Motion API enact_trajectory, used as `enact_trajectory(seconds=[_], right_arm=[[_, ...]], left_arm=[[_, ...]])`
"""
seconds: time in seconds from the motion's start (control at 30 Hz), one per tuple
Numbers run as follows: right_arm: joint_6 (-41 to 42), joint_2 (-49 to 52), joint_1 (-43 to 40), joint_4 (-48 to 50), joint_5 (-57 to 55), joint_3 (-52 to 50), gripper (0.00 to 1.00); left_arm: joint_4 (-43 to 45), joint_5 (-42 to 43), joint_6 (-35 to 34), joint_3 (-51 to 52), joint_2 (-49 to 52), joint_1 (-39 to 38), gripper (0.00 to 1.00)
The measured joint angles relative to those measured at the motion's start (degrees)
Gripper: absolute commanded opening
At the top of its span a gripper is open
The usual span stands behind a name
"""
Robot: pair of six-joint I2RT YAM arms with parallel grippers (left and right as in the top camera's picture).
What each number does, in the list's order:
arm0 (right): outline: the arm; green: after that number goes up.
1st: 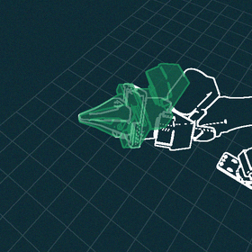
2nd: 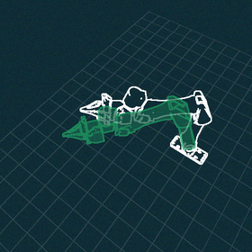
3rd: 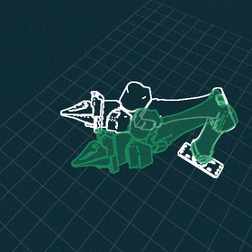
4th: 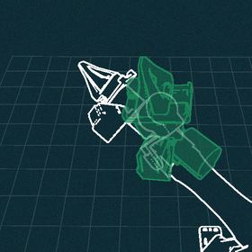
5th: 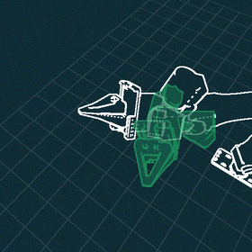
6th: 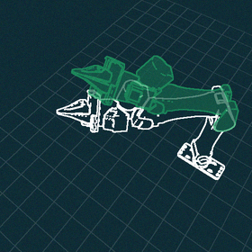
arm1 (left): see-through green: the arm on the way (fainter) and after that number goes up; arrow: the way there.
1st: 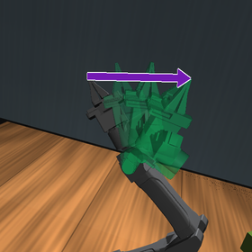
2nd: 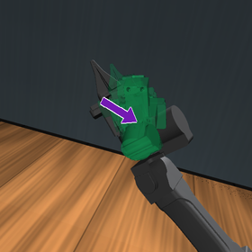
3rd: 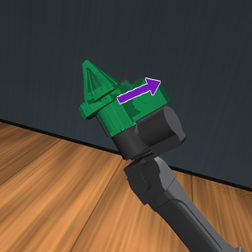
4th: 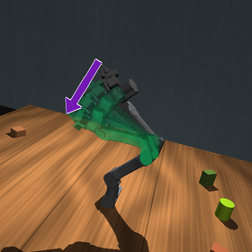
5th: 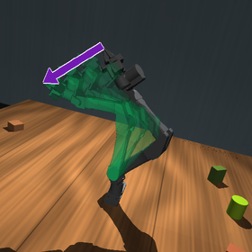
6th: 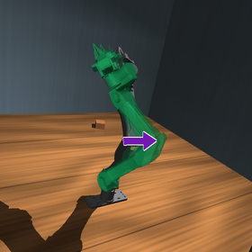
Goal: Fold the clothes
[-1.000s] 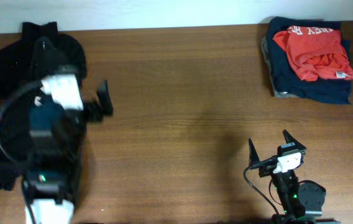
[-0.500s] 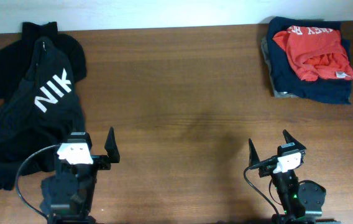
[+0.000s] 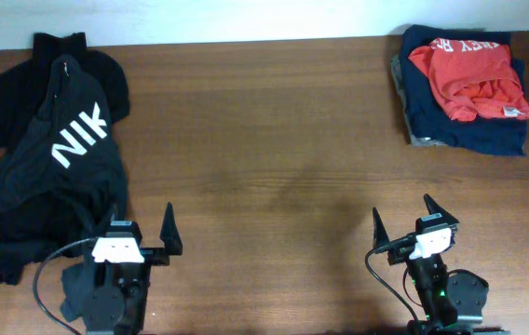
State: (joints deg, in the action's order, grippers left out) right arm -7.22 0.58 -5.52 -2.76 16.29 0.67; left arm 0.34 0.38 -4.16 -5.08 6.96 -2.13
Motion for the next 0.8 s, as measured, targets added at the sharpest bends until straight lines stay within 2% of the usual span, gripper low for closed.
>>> enact_trajectory(seconds=[0.3,0.47,0.8], right_arm=[[0.0,0.0,0.0,0.0,0.0,0.0,0.99],[0.0,0.0,0.0,0.0,0.0,0.0,0.99],[0.0,0.0,0.0,0.0,0.0,0.0,0.99]], left_arm=[[-0.4,0.0,0.0,3.8,-5.9,0.0,0.99],[-5.0,0.0,0.0,4.2,-6.1,0.0,0.99],[-5.0,0.0,0.0,4.2,-6.2,0.0,0.99]])
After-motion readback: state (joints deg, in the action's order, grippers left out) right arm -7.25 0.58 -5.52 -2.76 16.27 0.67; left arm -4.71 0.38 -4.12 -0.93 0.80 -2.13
